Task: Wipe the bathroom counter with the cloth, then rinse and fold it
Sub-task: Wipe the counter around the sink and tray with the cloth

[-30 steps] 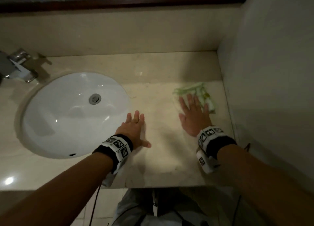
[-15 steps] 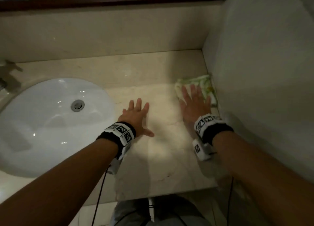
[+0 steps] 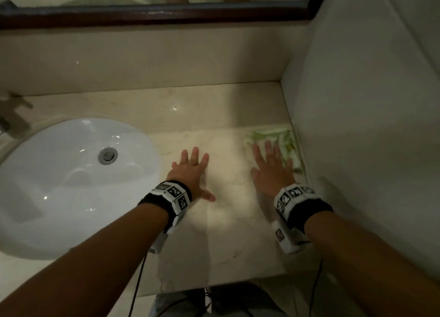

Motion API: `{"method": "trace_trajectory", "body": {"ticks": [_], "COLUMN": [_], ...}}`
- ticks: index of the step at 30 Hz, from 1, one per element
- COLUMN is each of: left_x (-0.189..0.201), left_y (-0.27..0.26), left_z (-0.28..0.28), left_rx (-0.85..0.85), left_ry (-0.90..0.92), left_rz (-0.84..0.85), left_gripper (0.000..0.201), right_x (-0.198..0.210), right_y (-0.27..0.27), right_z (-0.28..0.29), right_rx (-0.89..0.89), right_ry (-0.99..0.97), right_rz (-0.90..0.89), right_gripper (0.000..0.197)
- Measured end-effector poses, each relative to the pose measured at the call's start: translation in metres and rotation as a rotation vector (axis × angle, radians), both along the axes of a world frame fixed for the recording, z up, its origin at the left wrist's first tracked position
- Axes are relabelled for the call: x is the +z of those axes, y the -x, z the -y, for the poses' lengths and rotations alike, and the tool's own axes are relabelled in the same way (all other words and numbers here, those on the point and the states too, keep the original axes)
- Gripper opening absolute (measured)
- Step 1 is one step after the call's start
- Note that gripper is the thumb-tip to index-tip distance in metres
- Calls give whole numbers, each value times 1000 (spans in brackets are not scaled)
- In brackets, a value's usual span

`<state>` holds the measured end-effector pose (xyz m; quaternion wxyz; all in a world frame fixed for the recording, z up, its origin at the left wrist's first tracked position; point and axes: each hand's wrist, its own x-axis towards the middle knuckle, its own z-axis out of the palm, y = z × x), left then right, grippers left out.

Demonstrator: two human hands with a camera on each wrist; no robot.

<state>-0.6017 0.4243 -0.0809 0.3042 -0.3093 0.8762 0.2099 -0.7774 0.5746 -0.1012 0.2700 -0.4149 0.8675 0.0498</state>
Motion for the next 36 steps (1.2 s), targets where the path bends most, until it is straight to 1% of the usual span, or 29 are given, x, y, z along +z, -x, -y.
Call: {"method": "trace_trajectory", "body": {"ticks": [2,4,7,9,13,17,20,22,25,29,32,36], "left_x": [-1,-2,-3,-4,-4,-6,-7,-7,-7,-5,-2,-3], "left_y": [-1,-2,-2,-3,-2,-3,-3,-3,-3,-1,-1,-1], "left_z": [1,1,0,1,0,0,1,1,1,0,0,0], "left_rx": [-4,-8,-9,-3,-9,1,3,-3,0,-5,-6,-5], "left_ry": [2,5,5,6,12,10,5,4,17,11,16,12], "left_rz": [1,-1,-11,-16,-8,-11,-22,-25,-27,-17,-8,-2], "left_gripper": [129,128,128,128,127,128,128,128,129,128,126,127], "right_x": [0,1,4,2,-4,-11,-11,-11,-10,-2,2,-1], "right_y": [-14,-16,-8,1,34,81,86,84,80,45,16,10], "right_z": [-15,-18,-11,-3,33,87,106,104,92,56,30,26], "right_rx": [37,45,24,25,-64,-61,-122,-115,-92,-76,-53,-58], "right_ry": [-2,-10,-52,-58,-78,-108,-13,3,-59,-98,-76,-56], "right_rz": [-20,-26,40,50,49,-34,-28,-30,-57,-4,26,26], "right_gripper": [63,61,59,58,60,64,66,66,65,64,63,60]}}
